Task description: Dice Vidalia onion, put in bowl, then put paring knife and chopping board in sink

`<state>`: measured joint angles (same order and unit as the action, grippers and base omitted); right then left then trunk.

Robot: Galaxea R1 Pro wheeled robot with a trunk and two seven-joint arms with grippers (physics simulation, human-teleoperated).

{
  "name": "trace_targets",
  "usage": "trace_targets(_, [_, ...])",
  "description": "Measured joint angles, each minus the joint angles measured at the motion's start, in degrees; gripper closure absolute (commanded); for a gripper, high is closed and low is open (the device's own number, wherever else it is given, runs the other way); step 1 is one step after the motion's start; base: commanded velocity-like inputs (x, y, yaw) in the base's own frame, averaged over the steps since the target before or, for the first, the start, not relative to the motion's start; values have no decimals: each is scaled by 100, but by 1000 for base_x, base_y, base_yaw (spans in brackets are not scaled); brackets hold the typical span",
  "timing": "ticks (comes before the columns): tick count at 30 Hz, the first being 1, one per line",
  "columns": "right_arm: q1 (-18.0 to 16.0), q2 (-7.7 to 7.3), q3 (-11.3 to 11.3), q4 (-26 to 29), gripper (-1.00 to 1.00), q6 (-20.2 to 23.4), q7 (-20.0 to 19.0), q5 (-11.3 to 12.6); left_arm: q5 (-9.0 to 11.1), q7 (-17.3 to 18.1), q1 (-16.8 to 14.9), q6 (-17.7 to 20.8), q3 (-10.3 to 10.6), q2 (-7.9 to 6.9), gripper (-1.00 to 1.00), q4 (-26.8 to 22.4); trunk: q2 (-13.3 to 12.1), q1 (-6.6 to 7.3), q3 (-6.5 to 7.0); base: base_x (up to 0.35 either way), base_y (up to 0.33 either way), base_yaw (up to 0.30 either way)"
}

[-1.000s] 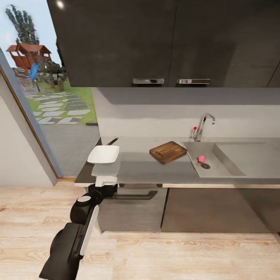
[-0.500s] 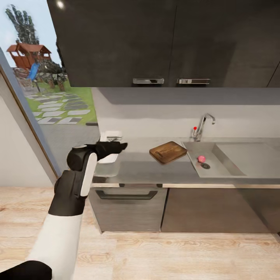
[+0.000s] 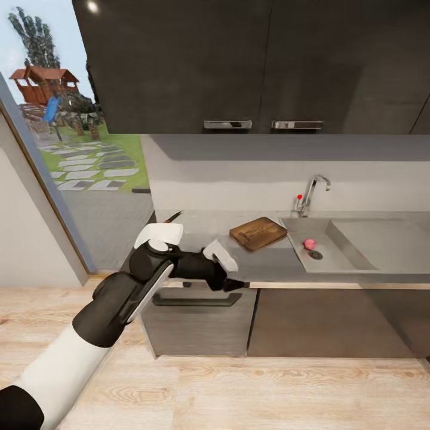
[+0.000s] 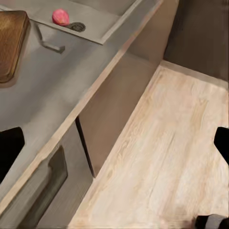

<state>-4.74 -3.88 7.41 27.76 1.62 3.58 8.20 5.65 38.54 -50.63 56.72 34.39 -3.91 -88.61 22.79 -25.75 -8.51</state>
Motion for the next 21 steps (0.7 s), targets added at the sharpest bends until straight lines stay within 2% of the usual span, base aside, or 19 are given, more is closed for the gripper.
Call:
trace_targets(1, [0, 0, 0, 0, -100, -1, 0, 0, -71, 182, 0, -27, 6, -51, -100, -1, 0, 0, 0, 0, 0, 0])
trace_targets(2, [1, 0, 1, 0, -100, -2, 0, 0, -257, 505, 0, -70, 14, -127, -100, -4, 0, 0, 0, 0, 0, 0])
trace_targets(3, [1, 0, 1, -3, -100, -3, 0, -2, -608, 977, 0, -111, 19, -198, -100, -10, 0, 0, 0, 0, 0, 0])
trace_targets(4, [0, 0, 1, -4, -100, -3, 0, -3, -735, 1158, 0, -123, 19, -215, -100, -12, 0, 0, 0, 0, 0, 0])
trace_targets(5, [-1, 2, 2, -6, -100, -3, 0, -5, -948, 1485, -1, -134, 16, -237, -100, -14, 0, 0, 0, 0, 0, 0])
trace_targets(7, [-2, 5, 2, -7, -100, -3, 0, -7, -1135, 1782, -1, -143, -2, -252, -100, -15, 0, 0, 0, 0, 0, 0])
trace_targets(9, [-1, 7, 6, -8, -100, -3, 0, -8, -1416, 2146, -1, -169, -150, -271, -100, -17, 0, 0, 0, 0, 0, 0])
trace_targets(10, [-1, 8, 7, -9, -100, -3, 0, -8, -1463, 2203, -1, -174, -231, -278, -100, -17, 0, 0, 0, 0, 0, 0])
trace_targets(13, [-1, 13, 9, -9, -100, -3, 0, -9, -1584, 2437, -1, -267, -728, -311, -100, -18, 0, 0, 0, 0, 0, 0])
trace_targets(16, [-1, 16, 10, -9, -100, -3, 0, -9, -1639, 2888, -1, -450, -930, -342, -100, -14, 0, 0, 0, 0, 0, 0])
trace_targets(17, [0, 17, 10, -9, -100, -3, 0, -9, -1706, 3171, -1, -556, -979, -359, -100, -12, 0, 0, 0, 0, 0, 0])
trace_targets(18, [1, 17, 10, -9, -100, -3, 0, -9, -2024, 3609, -1, -721, -1031, -377, -100, -11, 0, 0, 0, 0, 0, 0])
trace_targets(19, [-1, 18, 10, -9, -100, -3, 0, -9, -2153, 3694, -1, -752, -1041, -379, -100, -10, 0, 0, 0, 0, 0, 0])
trace_targets(20, [0, 18, 11, -9, -100, -3, 0, -9, -2413, 3803, -1, -788, -1055, -378, -100, -10, 0, 0, 0, 0, 0, 0])
trace_targets(21, [0, 18, 11, -9, -100, -3, 0, -9, -2545, 3845, -1, -802, -1060, -377, -100, -10, 0, 0, 0, 0, 0, 0])
